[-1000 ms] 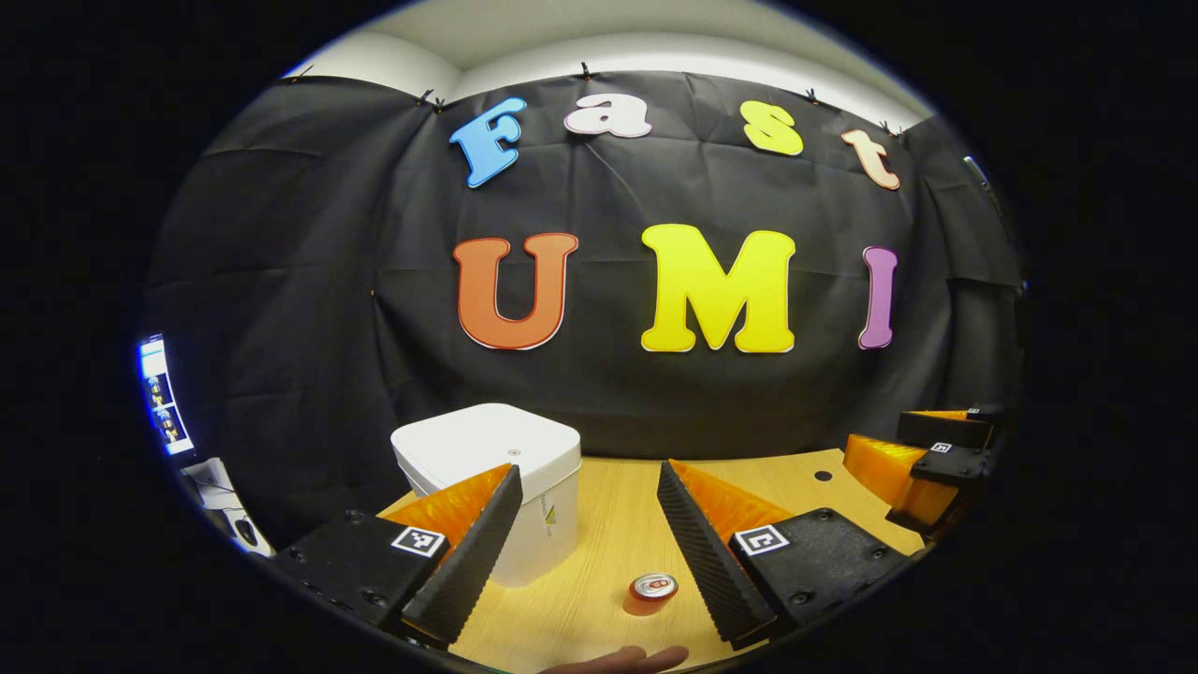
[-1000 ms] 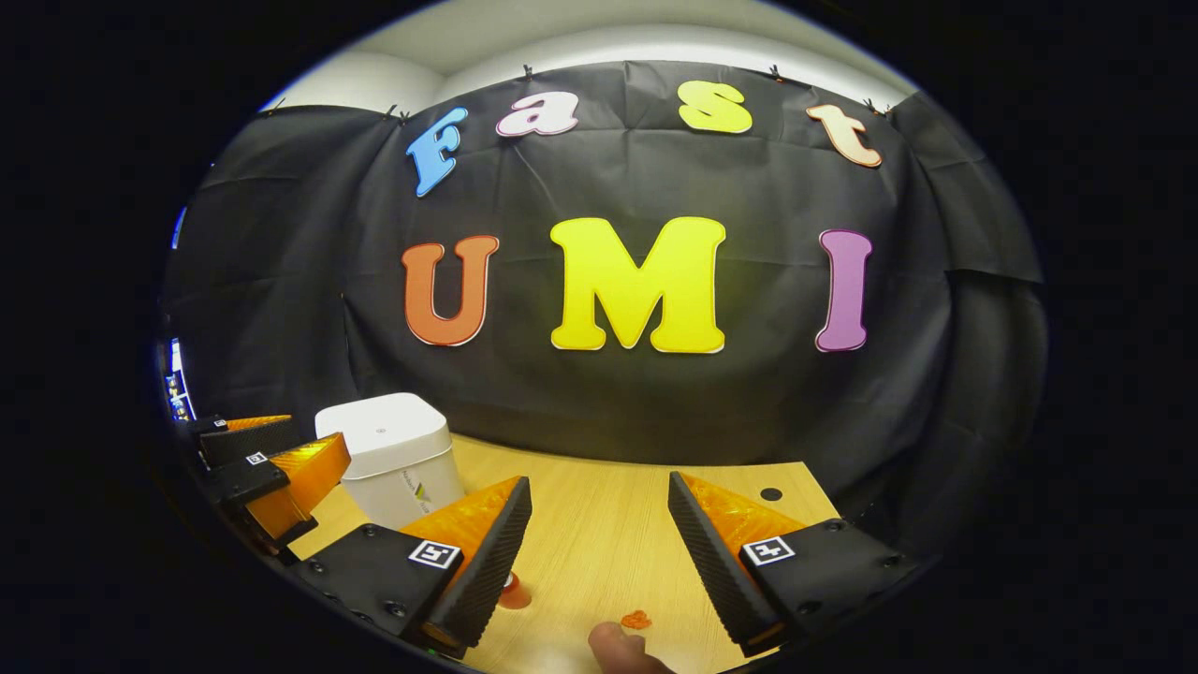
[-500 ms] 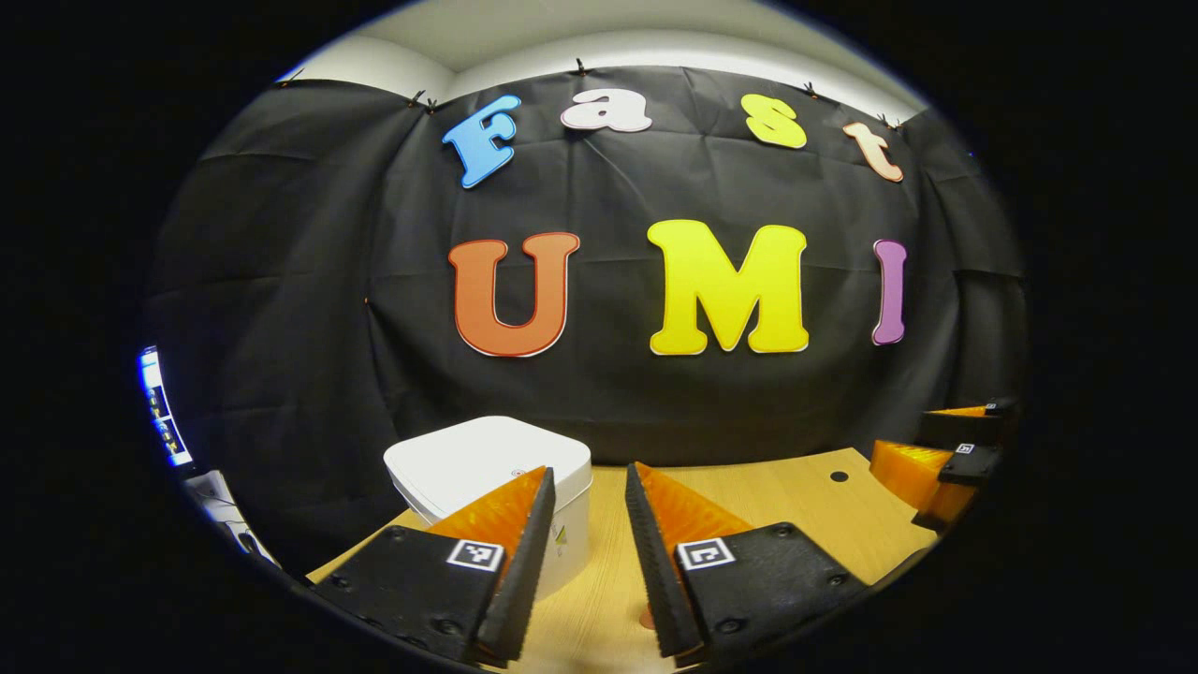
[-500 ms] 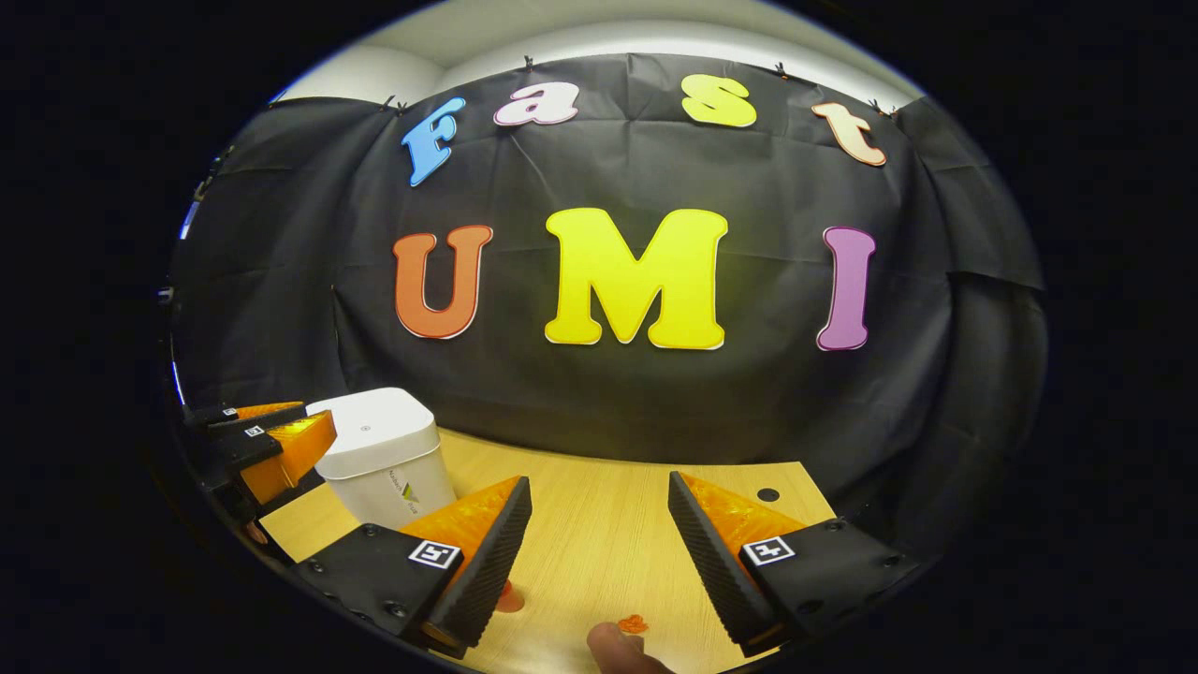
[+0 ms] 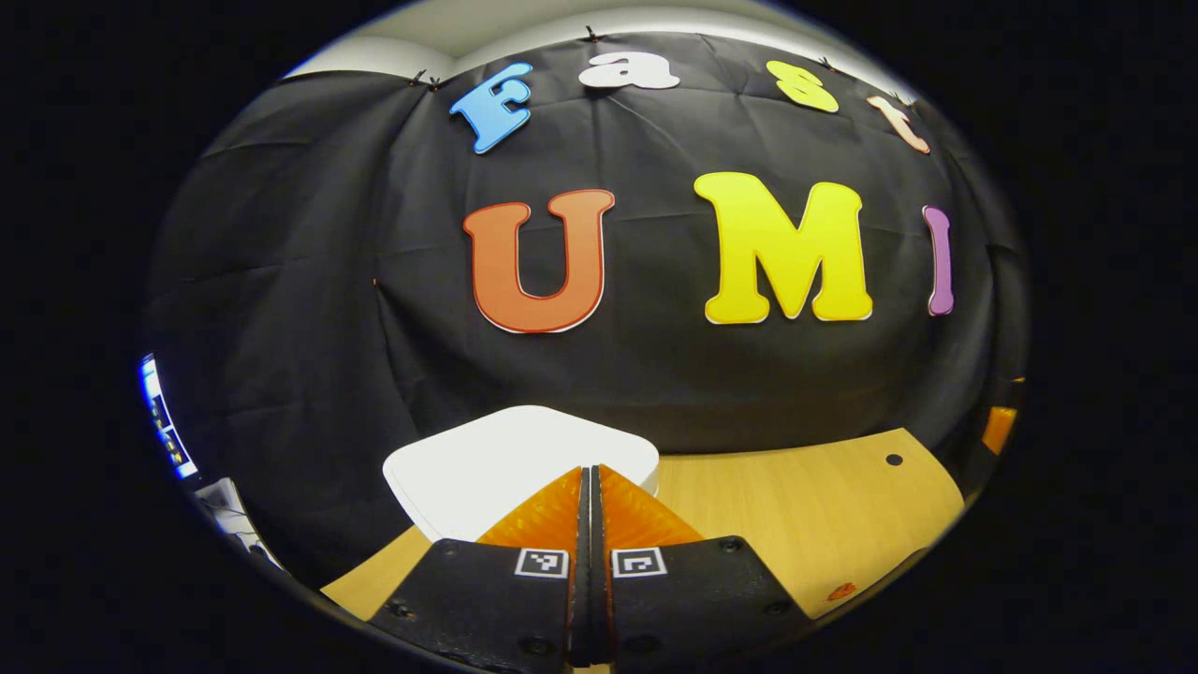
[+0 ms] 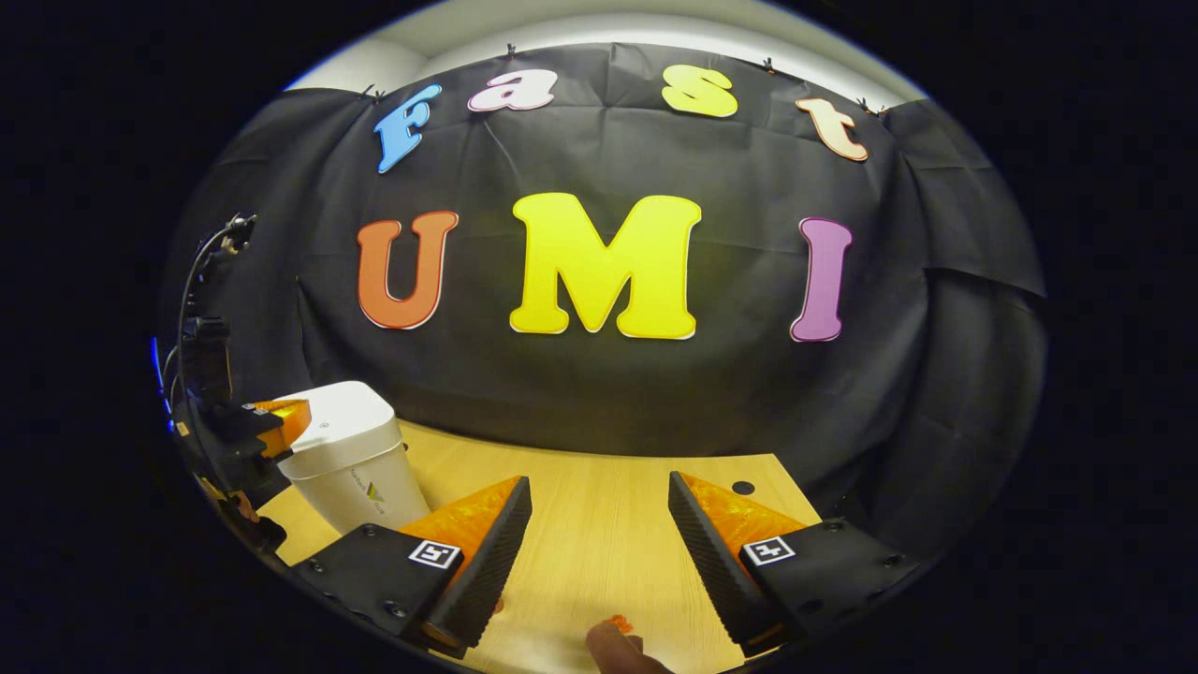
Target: Press the lid of the desktop garbage bin to open it, pick up the crumpled paper on the desktop and throw it into the bin, then pick up the pop can on the desktop and drop it into the bin, and finally close the garbage bin lid.
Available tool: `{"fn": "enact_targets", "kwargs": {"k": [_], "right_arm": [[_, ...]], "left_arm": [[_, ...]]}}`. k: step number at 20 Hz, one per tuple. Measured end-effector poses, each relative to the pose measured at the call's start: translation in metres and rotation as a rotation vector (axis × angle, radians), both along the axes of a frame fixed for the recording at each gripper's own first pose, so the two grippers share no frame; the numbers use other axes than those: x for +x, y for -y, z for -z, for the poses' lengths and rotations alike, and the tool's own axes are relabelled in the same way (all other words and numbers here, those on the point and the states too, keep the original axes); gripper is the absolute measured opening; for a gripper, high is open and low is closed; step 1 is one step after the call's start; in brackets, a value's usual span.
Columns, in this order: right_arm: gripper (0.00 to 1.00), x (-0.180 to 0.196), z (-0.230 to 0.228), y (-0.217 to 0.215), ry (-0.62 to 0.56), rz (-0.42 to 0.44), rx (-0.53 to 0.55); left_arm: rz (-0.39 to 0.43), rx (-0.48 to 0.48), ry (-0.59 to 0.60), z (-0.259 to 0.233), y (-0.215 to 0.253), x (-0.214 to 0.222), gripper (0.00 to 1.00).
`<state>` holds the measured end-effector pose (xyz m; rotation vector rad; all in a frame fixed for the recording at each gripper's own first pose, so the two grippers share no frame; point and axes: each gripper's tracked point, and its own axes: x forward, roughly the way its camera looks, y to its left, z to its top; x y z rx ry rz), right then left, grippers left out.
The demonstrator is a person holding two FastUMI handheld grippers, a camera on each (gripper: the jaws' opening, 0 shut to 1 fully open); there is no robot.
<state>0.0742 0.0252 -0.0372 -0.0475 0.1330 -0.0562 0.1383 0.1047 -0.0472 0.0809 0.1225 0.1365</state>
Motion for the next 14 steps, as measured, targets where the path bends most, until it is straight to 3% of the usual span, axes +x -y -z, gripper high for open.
{"fn": "enact_targets", "kwargs": {"k": [5, 14], "right_arm": [[0.93, 0.004, 0.009, 0.000, -0.028, 0.022, -0.015], [0.93, 0.006, 0.017, -0.005, -0.049, -0.002, -0.008]], "left_arm": [[-0.038, 0.025, -0.038, 0.011, -0.013, 0.024, 0.03], [-0.093, -0.093, -0.145, 0.031, -0.025, 0.026, 0.03]]}}
